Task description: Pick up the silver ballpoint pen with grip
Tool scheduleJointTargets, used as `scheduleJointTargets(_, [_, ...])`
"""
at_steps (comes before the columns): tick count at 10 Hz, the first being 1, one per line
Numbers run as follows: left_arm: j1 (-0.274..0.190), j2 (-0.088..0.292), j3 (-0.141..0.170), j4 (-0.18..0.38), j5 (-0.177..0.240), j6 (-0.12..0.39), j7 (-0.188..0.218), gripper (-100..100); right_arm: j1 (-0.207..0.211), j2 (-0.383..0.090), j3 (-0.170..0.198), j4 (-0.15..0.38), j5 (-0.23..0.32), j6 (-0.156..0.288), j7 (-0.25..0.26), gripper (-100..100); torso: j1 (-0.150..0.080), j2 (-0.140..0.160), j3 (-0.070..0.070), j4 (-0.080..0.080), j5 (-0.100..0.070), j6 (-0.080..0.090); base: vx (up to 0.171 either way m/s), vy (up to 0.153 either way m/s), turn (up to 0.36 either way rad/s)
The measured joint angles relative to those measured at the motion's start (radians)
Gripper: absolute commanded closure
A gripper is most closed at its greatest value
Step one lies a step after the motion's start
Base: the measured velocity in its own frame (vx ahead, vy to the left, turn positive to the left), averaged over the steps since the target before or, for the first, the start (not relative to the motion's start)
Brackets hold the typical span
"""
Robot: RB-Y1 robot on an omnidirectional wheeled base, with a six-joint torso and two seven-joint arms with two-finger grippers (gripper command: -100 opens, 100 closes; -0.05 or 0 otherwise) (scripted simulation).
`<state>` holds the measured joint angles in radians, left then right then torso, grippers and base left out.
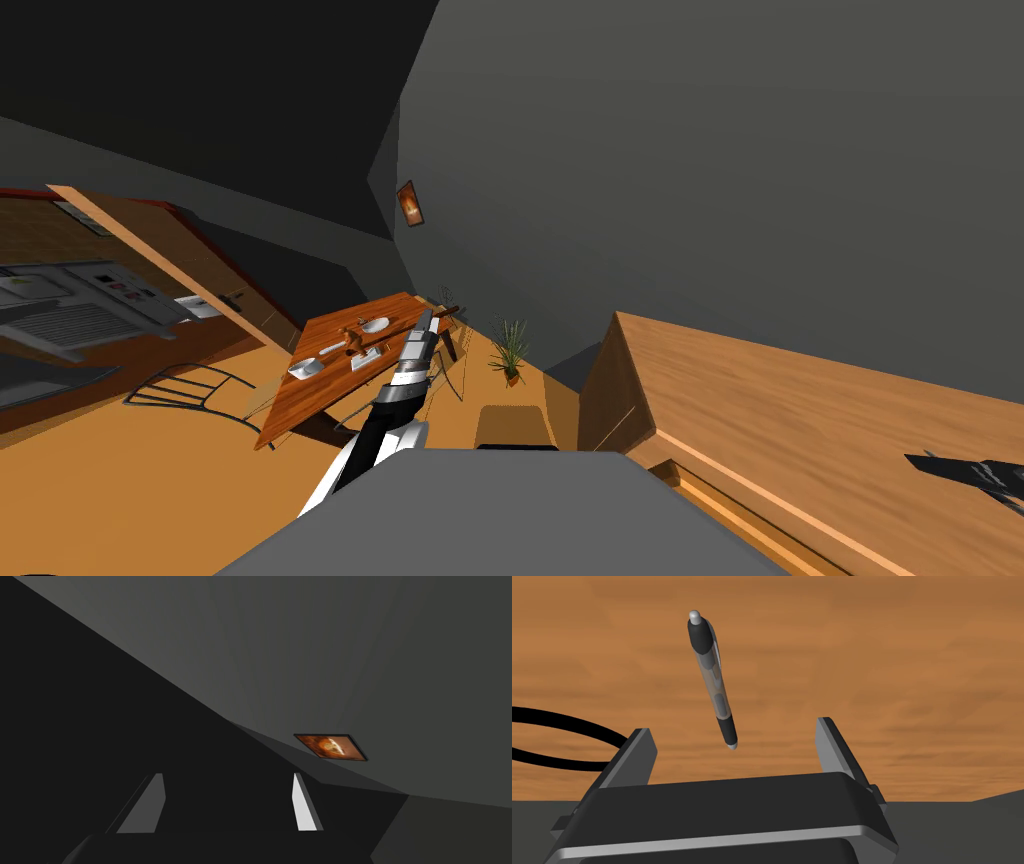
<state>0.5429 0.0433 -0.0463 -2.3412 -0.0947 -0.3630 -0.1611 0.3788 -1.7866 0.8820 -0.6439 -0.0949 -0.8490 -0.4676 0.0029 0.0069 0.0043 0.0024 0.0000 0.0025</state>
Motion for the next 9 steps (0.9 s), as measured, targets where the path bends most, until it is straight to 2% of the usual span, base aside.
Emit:
scheduleJointTargets(2, [0.0,0.0,0.0,0.0,0.0,0.0,0.0,0,-0.045,0.008,0.018,0.005,0.04,0.011,-0.039,-100,0.0,-0.001,0.0,0.0,0.0,0.0,-0.085,-0.009,0.072])
scheduleJointTargets(7, [0.0,0.0,0.0,0.0,0.0,0.0,0.0,0,-0.198,0.046,0.082,0.044,0.184,0.034,-0.166,-100,0.0,0.0,0.0,0.0,0.0,-0.001,-0.1,-0.015,0.104])
scheduleJointTargets(9, [0.0,0.0,0.0,0.0,0.0,0.0,0.0,0,-0.244,0.055,0.1,0.052,0.225,0.042,-0.208,-100,0.0,0.0,0.0,0.0,0.0,0.0,-0.091,-0.005,0.067])
